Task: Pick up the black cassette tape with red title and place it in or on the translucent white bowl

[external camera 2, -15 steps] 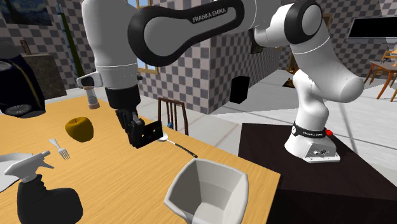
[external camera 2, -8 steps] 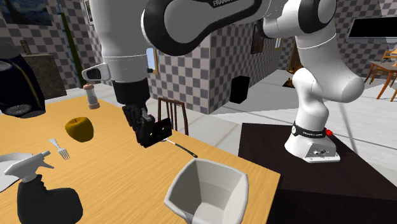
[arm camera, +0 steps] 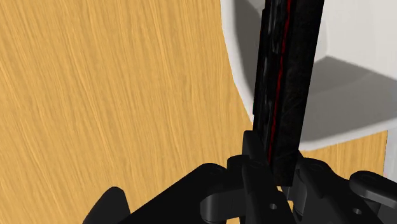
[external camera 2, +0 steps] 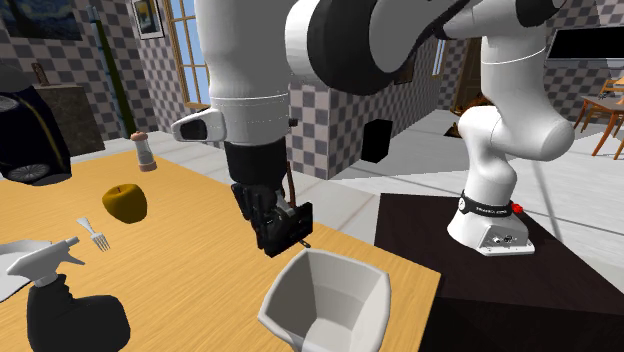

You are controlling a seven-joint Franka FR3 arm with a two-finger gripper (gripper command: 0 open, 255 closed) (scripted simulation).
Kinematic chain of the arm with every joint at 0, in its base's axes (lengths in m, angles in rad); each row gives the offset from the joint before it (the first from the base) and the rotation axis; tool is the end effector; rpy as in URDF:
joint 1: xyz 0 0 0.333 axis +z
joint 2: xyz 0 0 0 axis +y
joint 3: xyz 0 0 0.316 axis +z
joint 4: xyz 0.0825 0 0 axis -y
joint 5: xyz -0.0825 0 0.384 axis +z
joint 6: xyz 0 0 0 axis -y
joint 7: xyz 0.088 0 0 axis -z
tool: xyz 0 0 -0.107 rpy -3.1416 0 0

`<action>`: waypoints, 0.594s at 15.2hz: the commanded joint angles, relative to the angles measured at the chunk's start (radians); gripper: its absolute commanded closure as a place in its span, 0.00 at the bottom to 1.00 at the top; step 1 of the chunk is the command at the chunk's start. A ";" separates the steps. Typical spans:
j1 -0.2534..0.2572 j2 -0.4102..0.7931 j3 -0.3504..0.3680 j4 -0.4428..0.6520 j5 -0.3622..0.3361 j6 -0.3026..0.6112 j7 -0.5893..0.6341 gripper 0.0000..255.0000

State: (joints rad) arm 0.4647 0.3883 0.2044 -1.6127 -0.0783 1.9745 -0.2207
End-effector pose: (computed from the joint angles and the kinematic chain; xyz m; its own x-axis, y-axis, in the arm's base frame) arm 0.5334 0.3958 0.4042 0.6159 0.7877 -0.0162 0.7876 -0.6161 -0.0093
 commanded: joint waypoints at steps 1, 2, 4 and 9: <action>0.023 -0.029 0.013 -0.042 0.001 0.012 0.039 1.00; 0.034 -0.045 0.020 -0.066 0.002 0.020 0.057 1.00; 0.056 -0.074 0.034 -0.109 0.005 0.035 0.095 1.00; 0.068 -0.067 0.038 -0.156 0.000 0.088 0.116 1.00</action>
State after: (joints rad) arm 0.5311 0.3180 0.2426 -1.7600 -0.0773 2.0500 -0.1074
